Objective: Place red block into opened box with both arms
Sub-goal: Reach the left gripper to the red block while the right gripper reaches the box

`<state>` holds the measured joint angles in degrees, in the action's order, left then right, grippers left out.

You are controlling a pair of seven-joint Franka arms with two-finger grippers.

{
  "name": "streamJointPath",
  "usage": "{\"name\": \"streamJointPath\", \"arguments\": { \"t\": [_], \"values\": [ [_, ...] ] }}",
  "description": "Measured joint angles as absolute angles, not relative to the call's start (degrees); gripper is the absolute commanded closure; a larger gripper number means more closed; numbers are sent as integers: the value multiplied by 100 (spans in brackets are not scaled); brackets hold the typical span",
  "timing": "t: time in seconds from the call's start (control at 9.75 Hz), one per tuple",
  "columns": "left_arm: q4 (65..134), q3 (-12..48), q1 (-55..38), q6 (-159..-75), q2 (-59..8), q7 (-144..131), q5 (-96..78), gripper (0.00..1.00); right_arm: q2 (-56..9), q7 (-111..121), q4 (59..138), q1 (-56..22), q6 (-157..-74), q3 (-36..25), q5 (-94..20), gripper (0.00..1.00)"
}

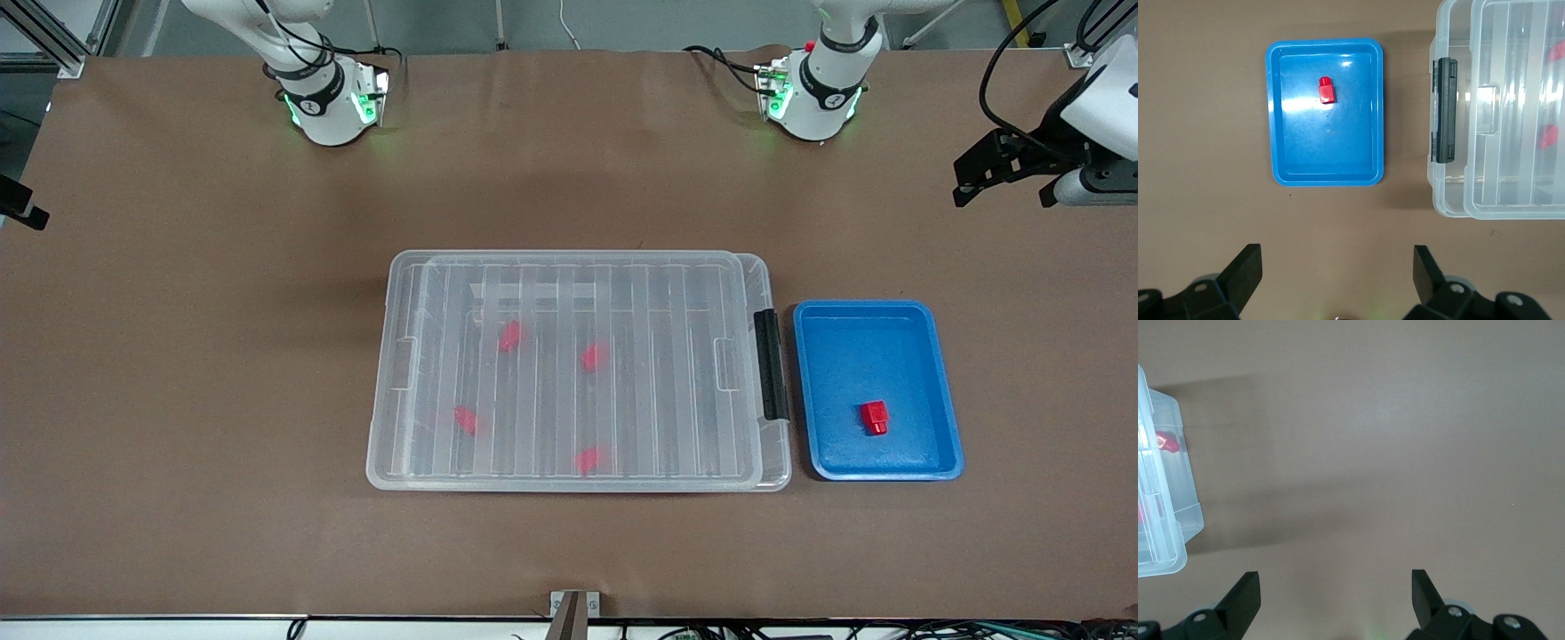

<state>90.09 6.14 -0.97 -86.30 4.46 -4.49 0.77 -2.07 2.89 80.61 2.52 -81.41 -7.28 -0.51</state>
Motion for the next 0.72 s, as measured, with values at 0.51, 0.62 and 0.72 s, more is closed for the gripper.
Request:
{"name": "streamJointPath", "arguments": {
  "t": [0.51, 0.62, 0.72],
  "values": [
    [8863, 610, -95, -8634, 133, -436, 362, 0, -207, 297, 8061, 250, -8141, -719, -56, 0],
    [8807, 615, -105, -8720, -206, -457, 369, 0, -208, 318, 8060, 223, -8141, -696, -60, 0],
    [8798, 620, -116, -9004, -667, -484, 373, 0, -216, 345, 8062, 135, -8162, -665, -78, 0]
  ]
}}
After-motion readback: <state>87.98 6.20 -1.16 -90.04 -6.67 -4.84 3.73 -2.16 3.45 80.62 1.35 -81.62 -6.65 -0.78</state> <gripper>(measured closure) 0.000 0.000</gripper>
